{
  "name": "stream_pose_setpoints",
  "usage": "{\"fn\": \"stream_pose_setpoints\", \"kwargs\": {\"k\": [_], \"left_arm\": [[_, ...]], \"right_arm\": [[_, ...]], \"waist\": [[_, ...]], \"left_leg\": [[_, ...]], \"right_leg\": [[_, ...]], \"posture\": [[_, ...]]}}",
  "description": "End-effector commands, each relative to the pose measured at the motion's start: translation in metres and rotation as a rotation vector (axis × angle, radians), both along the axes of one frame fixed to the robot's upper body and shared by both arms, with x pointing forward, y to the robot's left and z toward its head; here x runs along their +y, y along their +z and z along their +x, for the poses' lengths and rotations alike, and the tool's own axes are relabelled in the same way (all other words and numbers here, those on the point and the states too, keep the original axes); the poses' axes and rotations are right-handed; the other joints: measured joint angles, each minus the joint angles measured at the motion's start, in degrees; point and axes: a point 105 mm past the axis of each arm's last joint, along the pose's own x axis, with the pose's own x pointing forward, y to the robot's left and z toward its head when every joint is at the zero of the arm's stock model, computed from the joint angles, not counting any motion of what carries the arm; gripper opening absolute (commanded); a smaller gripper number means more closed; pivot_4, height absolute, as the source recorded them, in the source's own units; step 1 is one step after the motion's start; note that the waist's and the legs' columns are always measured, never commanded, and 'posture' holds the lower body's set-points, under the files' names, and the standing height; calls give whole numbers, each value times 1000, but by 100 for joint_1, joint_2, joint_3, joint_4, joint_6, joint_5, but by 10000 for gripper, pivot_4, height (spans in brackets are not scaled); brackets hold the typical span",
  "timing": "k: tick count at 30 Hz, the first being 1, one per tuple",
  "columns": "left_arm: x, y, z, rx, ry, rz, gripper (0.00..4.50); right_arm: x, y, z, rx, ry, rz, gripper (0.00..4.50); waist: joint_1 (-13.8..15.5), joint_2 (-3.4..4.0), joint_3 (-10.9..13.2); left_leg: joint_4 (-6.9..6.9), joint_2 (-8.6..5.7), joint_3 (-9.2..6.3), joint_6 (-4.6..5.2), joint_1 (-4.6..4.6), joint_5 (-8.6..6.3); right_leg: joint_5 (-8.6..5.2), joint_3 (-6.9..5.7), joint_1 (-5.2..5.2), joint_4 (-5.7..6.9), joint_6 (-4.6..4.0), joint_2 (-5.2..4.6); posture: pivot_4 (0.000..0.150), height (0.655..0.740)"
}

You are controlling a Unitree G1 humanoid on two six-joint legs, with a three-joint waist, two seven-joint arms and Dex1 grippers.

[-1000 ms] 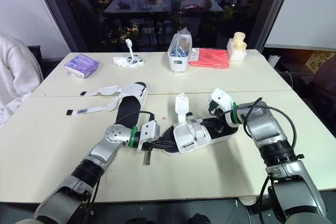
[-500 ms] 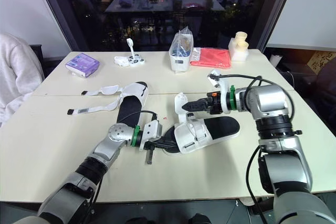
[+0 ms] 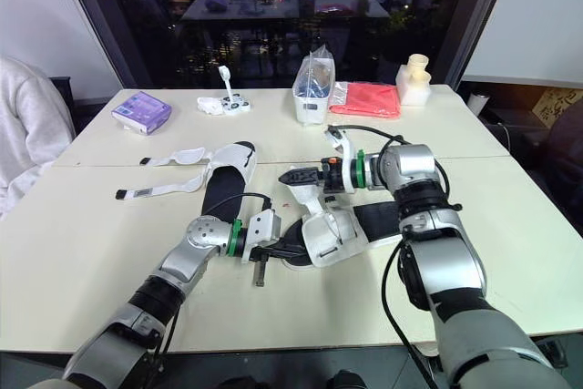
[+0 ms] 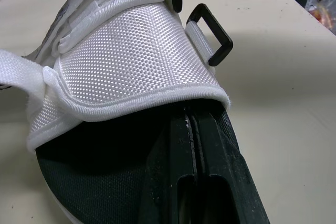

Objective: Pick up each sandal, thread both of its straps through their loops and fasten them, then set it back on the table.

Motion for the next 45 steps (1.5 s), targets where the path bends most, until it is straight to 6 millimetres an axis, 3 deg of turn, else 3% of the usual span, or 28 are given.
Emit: {"fn": "stream_pose_setpoints", "kwargs": {"k": [1,6,11,16,22,35,45], "left_arm": [[2,-1,-1,-3,8,9,0],[1,-1,-1,-5,12,3,0],[-1,-1,-2,-5,12,-2,0],[-1,-2,-4,-4,10,-2,0],[0,-3,-6,-3,9,-1,0],[7,-3,-10,-8,39,2,0],[16,-3,-12,-7,84,1,0]], "right_arm": [[5,30,1,-29,24,112,44613],[7,40,3,-19,24,159,44613],[1,34,7,-43,5,103,44613],[-25,-2,17,-48,-59,-63,44613],[-44,-22,21,-27,-93,-143,44613],[12,-22,-18,40,349,-143,44613],[39,2,-22,2,414,-62,44613]], "waist": [[-3,0,0],[-11,0,0],[-13,0,0],[-14,0,0],[-24,1,0],[-114,2,1],[-160,3,1]], "left_leg": [[0,0,0,0,0,0],[-4,0,0,-2,-1,-1],[-5,0,0,-2,-2,-1],[-5,-3,0,-2,-3,-1],[-8,-5,2,-3,-3,-1],[-9,-4,2,-4,-4,-1],[-11,-4,2,-12,-4,-1]], "right_leg": [[0,0,0,-1,0,-1],[0,1,-2,-2,-1,-5],[0,1,-5,-1,-1,-8],[0,1,-5,-2,-1,-9],[0,1,-8,-2,-1,-9],[1,0,-14,10,0,-5],[1,0,-32,36,0,-15]], "posture": [[1500,7400],[1500,7400],[1500,7400],[1500,7400],[1500,7400],[1500,7400],[1500,7400]]}}
